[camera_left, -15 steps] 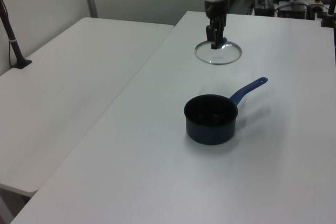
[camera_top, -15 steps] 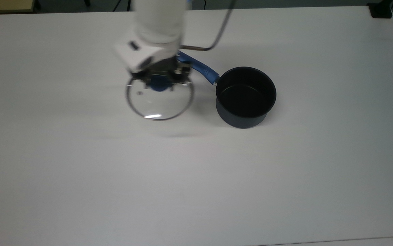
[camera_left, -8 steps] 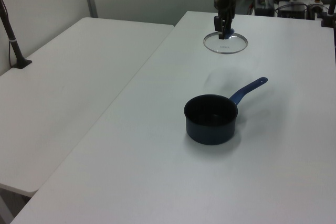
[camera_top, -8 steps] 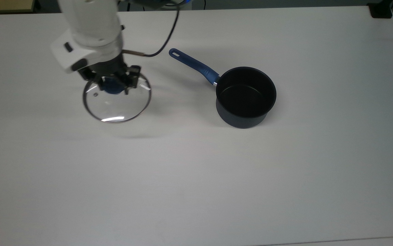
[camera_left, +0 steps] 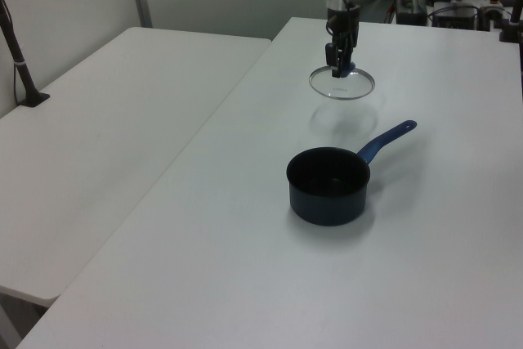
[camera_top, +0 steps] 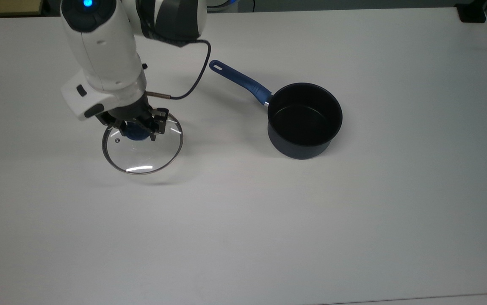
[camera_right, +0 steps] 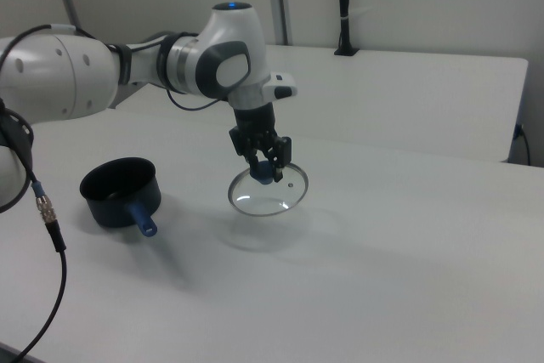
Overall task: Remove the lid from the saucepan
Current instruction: 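Lower the held lid flat onto the table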
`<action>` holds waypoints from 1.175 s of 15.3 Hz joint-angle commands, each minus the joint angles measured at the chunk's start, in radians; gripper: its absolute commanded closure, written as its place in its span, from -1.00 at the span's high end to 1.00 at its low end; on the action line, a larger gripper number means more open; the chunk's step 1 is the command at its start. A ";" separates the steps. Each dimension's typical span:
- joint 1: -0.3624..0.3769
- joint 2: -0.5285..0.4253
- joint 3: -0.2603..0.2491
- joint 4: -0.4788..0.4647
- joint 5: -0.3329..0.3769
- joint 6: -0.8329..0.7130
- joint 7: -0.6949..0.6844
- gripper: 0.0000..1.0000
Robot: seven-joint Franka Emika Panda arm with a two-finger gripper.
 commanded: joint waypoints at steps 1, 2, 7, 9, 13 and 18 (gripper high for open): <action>0.000 0.021 0.013 -0.015 0.001 0.059 -0.007 -0.31; 0.003 0.034 0.013 -0.023 0.001 0.061 -0.009 -0.31; 0.018 0.086 0.013 -0.034 -0.011 0.068 -0.009 -0.30; 0.028 0.098 0.013 -0.054 -0.011 0.105 -0.007 -0.30; 0.029 0.101 0.013 -0.065 -0.011 0.114 -0.009 -0.28; 0.028 0.098 0.013 -0.061 -0.008 0.105 -0.006 0.51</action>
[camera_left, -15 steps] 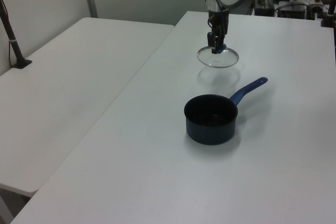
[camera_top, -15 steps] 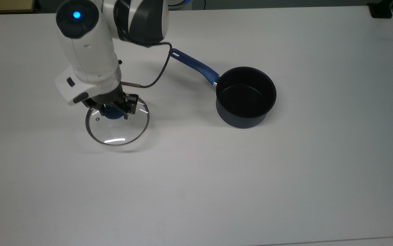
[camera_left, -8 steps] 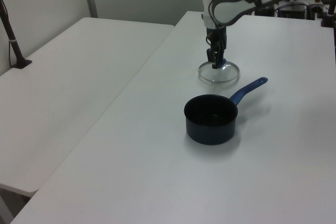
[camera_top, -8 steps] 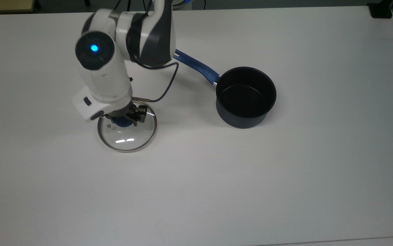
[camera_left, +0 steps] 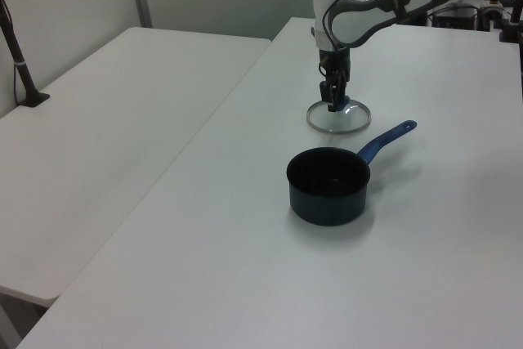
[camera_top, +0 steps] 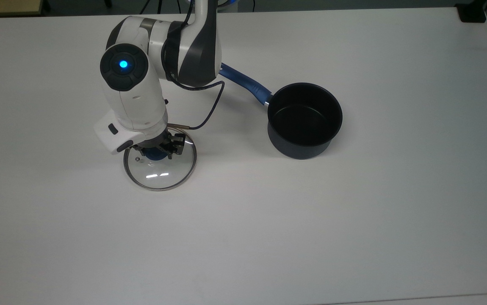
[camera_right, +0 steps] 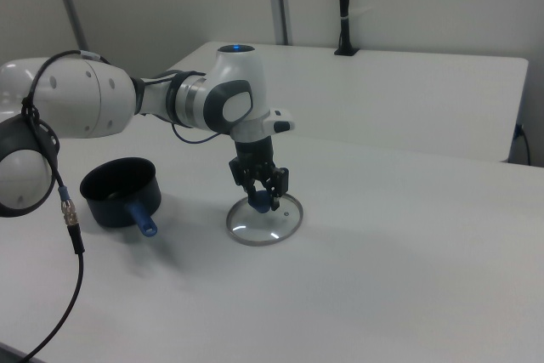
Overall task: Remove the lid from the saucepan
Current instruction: 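Lower the held lid flat onto the table, then open the gripper and raise it away from the lid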
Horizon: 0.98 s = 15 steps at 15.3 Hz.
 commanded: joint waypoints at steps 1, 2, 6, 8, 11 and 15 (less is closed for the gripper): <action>0.008 -0.018 -0.005 -0.033 -0.002 0.020 -0.001 0.85; 0.008 -0.024 -0.005 -0.033 -0.004 0.019 0.015 1.00; 0.010 -0.105 -0.005 -0.027 -0.002 -0.064 0.045 1.00; 0.013 -0.168 -0.005 -0.027 -0.001 -0.098 0.071 1.00; 0.011 -0.274 -0.005 -0.036 -0.002 -0.151 0.072 1.00; 0.024 -0.421 -0.002 -0.090 -0.004 -0.294 0.063 1.00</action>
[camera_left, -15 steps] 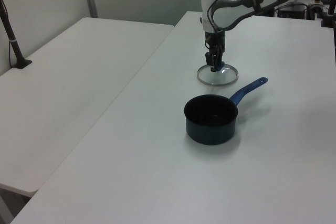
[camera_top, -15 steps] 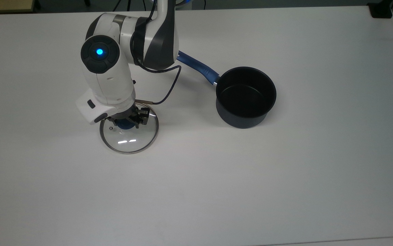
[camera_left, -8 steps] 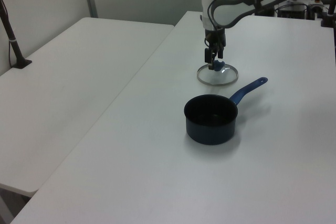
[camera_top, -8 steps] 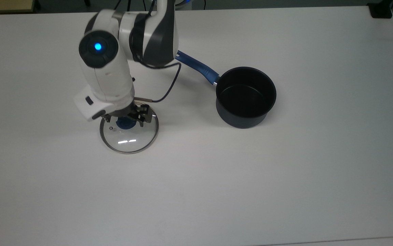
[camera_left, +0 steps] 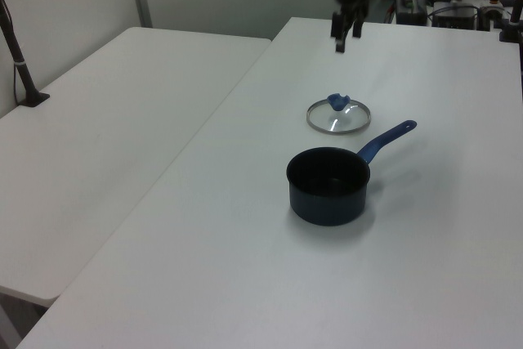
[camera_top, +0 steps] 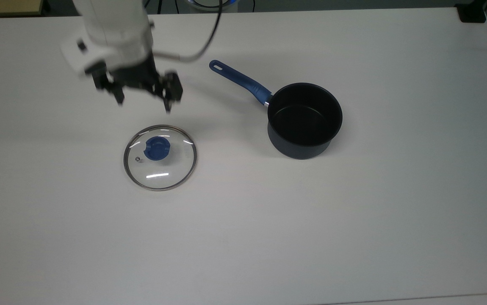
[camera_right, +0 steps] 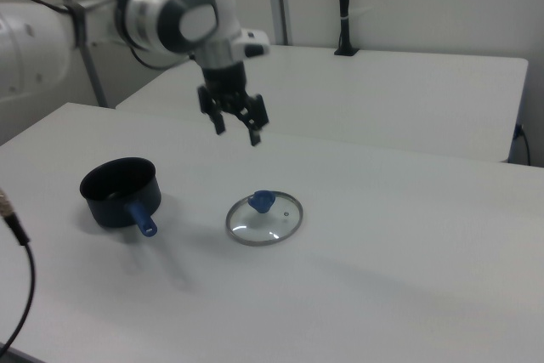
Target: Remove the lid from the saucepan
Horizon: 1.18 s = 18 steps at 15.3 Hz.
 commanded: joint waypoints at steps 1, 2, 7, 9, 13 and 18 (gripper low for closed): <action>0.036 -0.166 0.006 -0.115 -0.006 -0.115 0.010 1.00; 0.036 -0.195 0.020 -0.129 -0.004 -0.138 0.004 1.00; 0.019 -0.288 0.057 -0.175 -0.019 -0.195 -0.016 1.00; 0.002 -0.288 0.057 -0.170 -0.018 -0.194 -0.050 1.00; -0.033 -0.288 0.058 -0.158 -0.009 -0.195 -0.084 1.00; -0.041 -0.288 0.058 -0.156 -0.009 -0.197 -0.077 1.00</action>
